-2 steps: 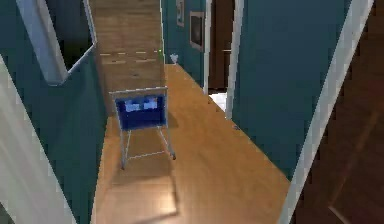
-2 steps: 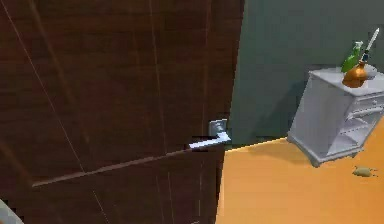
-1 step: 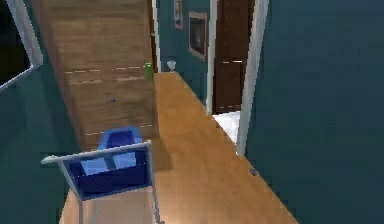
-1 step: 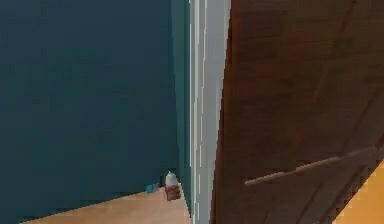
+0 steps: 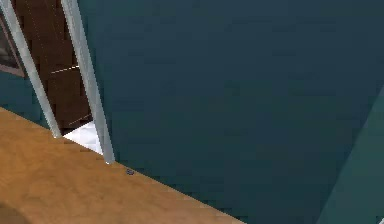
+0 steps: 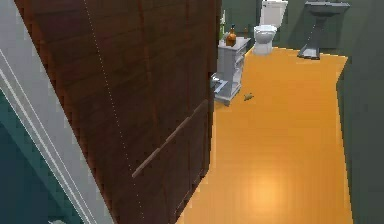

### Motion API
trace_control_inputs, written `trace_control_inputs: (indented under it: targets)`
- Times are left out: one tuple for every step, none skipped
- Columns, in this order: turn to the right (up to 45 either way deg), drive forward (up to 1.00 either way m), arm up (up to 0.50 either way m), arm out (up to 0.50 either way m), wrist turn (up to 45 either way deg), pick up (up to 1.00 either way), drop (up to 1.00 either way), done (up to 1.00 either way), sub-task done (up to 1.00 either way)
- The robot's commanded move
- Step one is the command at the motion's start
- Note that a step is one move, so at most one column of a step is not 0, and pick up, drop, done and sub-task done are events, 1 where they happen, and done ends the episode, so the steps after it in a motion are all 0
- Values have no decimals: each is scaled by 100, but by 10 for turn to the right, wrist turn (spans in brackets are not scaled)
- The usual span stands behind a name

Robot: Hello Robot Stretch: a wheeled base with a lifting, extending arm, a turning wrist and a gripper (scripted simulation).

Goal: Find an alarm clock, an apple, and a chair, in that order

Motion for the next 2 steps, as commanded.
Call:
trace_control_inputs:
  targets:
    - [30, 0, 0, 0, 0, 0, 0, 0, 0]
    - [0, 5, 0, 0, 0, 0, 0, 0, 0]
